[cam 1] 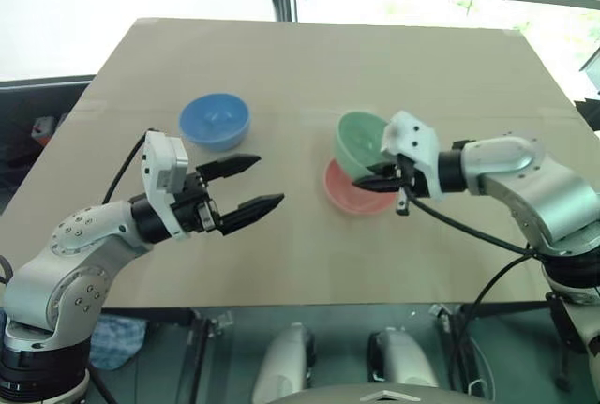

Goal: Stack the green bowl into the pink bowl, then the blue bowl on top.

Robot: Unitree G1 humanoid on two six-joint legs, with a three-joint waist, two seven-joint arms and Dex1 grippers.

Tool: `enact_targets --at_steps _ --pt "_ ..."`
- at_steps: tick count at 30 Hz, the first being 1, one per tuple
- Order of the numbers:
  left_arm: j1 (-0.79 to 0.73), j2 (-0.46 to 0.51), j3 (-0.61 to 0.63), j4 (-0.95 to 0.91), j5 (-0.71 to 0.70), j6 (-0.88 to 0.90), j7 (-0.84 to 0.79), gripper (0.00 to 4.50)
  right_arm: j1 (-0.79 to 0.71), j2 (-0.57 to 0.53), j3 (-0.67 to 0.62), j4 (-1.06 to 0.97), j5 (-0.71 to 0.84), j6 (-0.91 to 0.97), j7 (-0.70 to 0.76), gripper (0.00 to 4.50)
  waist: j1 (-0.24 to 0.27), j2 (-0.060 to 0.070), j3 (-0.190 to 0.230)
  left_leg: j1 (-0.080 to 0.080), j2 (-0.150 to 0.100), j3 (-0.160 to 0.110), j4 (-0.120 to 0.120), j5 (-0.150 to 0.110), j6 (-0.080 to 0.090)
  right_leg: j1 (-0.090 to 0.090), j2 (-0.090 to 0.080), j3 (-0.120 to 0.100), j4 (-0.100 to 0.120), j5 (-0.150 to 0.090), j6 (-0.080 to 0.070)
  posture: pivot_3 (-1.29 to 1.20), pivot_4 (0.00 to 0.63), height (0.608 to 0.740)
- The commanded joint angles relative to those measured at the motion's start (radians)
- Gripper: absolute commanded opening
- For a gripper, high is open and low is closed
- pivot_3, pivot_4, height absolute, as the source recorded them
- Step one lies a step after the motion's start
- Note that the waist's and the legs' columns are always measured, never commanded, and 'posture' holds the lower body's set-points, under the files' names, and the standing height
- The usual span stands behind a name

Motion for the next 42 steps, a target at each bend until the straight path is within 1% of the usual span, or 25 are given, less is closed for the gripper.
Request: enact_targets --at_steps 1,2,3,4,5,6,7,9,13,17,21,25,28,32,35,42 --pt "0.003 0.011 0.033 -0.003 -0.006 -0.014 -0.016 4.50 -0.019 -0.009 0.002 -0.041 0.008 -0.003 -0.020 0.03 -0.002 0.000 0.000 0.000 0.000 0.000 0.000 0.000 0.000 0.000 0.000 0.000 0.000 0.000 0.000 0.00 0.150 0.740" --pt "0.009 0.012 0.036 -0.002 -0.005 -0.014 -0.019 4.50 -0.021 -0.006 0.006 -0.043 0.012 -0.001 -0.022 0.72 -0.003 0.000 0.000 0.000 0.000 0.000 0.000 0.000 0.000 0.000 0.000 0.000 0.000 0.000 0.000 0.00 0.150 0.740" --pt "0.016 0.011 0.040 -0.002 -0.005 -0.013 -0.022 4.50 -0.022 0.002 0.006 -0.045 0.019 0.005 -0.028 0.88 -0.005 0.000 0.000 0.000 0.000 0.000 0.000 0.000 0.000 0.000 0.000 0.000 0.000 0.000 0.000 0.00 0.150 0.740" --pt "0.024 0.011 0.041 -0.004 -0.005 -0.013 -0.024 4.50 -0.022 0.011 0.001 -0.045 0.020 0.008 -0.044 1.25 -0.005 0.000 0.000 0.000 0.000 0.000 0.000 0.000 0.000 0.000 0.000 0.000 0.000 0.000 0.000 0.00 0.150 0.740" --pt "0.027 0.010 0.042 -0.004 -0.004 -0.014 -0.025 4.50 -0.020 0.019 -0.007 -0.046 0.020 0.016 -0.063 1.80 -0.006 0.000 0.000 0.000 0.000 0.000 0.000 0.000 0.000 0.000 0.001 0.000 0.000 0.000 0.000 0.00 0.150 0.740" --pt "0.029 0.007 0.041 -0.003 -0.004 -0.014 -0.023 4.50 -0.020 0.019 -0.012 -0.049 0.029 0.028 -0.067 1.98 -0.006 0.000 0.000 0.000 0.001 0.000 -0.001 0.000 0.000 0.000 0.001 0.000 0.000 0.000 0.000 0.00 0.150 0.740" --pt "0.029 0.005 0.039 -0.001 -0.001 -0.016 -0.023 4.50 -0.023 0.019 -0.020 -0.050 0.043 0.042 -0.065 1.98 -0.006 0.000 0.000 0.000 0.001 0.001 -0.001 0.000 0.000 -0.001 0.001 0.000 0.001 0.000 0.000 0.00 0.150 0.740" --pt "0.025 0.001 0.034 0.005 0.014 -0.020 -0.008 4.50 -0.037 0.034 -0.084 -0.045 0.104 0.101 -0.068 1.98 -0.004 0.000 0.000 0.000 0.001 0.001 0.000 0.000 0.000 -0.001 0.001 0.000 0.001 0.000 0.000 0.00 0.150 0.740" --pt "-0.036 -0.031 0.019 0.044 0.099 -0.037 0.117 4.50 -0.050 0.019 -0.264 -0.010 0.227 0.160 -0.053 1.98 0.001 -0.001 0.000 0.000 0.000 0.000 0.000 0.000 0.000 0.000 0.000 0.000 0.001 0.000 0.000 0.00 0.150 0.740" --pt "-0.116 -0.043 -0.057 0.096 0.244 -0.012 0.260 4.50 -0.030 -0.048 -0.422 0.042 0.319 0.140 -0.008 1.98 0.001 -0.001 -0.001 0.000 -0.001 0.000 0.000 0.000 0.000 0.000 0.000 0.000 0.001 0.000 0.000 0.00 0.150 0.740" --pt "-0.225 -0.089 -0.135 0.192 0.352 0.004 0.370 4.50 0.002 -0.111 -0.537 0.104 0.396 0.126 0.027 1.98 -0.002 -0.001 -0.001 0.000 -0.001 0.000 -0.001 0.000 0.000 0.000 0.000 0.001 0.004 0.000 0.000 0.00 0.150 0.740" --pt "-0.326 -0.091 -0.223 0.324 0.484 -0.027 0.389 4.50 0.049 -0.158 -0.623 0.124 0.471 0.089 0.073 1.98 -0.003 -0.002 0.000 0.000 -0.001 0.001 -0.001 0.000 0.000 0.000 0.001 0.001 0.004 0.000 0.000 0.00 0.150 0.740" --pt "-0.386 -0.086 -0.240 0.424 0.539 -0.017 0.399 4.50 0.086 -0.196 -0.662 0.118 0.495 0.026 0.108 1.98 -0.004 -0.002 0.000 -0.001 -0.002 0.001 -0.002 0.000 0.000 0.000 0.001 0.001 0.004 0.000 0.000 0.00 0.150 0.740" --pt "-0.443 -0.072 -0.249 0.526 0.596 -0.022 0.390 4.50 0.117 -0.238 -0.667 0.106 0.509 -0.025 0.120 1.98 -0.004 -0.002 0.000 -0.001 0.000 0.001 -0.001 0.000 0.001 0.000 0.001 0.001 0.004 0.000 0.000 0.00 0.150 0.740" --pt "-0.462 -0.078 -0.246 0.566 0.603 -0.023 0.368 4.50 0.142 -0.248 -0.660 0.098 0.511 -0.048 0.105 1.98 -0.003 -0.002 0.000 -0.001 0.000 0.001 -0.001 0.000 0.001 0.000 0.001 0.001 0.004 0.000 0.000 0.00 0.150 0.740" --pt "-0.484 -0.066 -0.284 0.634 0.674 -0.074 0.320 4.50 0.197 -0.270 -0.627 0.091 0.480 -0.110 0.084 1.98 -0.001 -0.002 0.000 -0.001 0.000 0.001 -0.001 0.000 0.000 0.000 0.000 0.001 0.004 0.000 0.000 0.00 0.150 0.740"
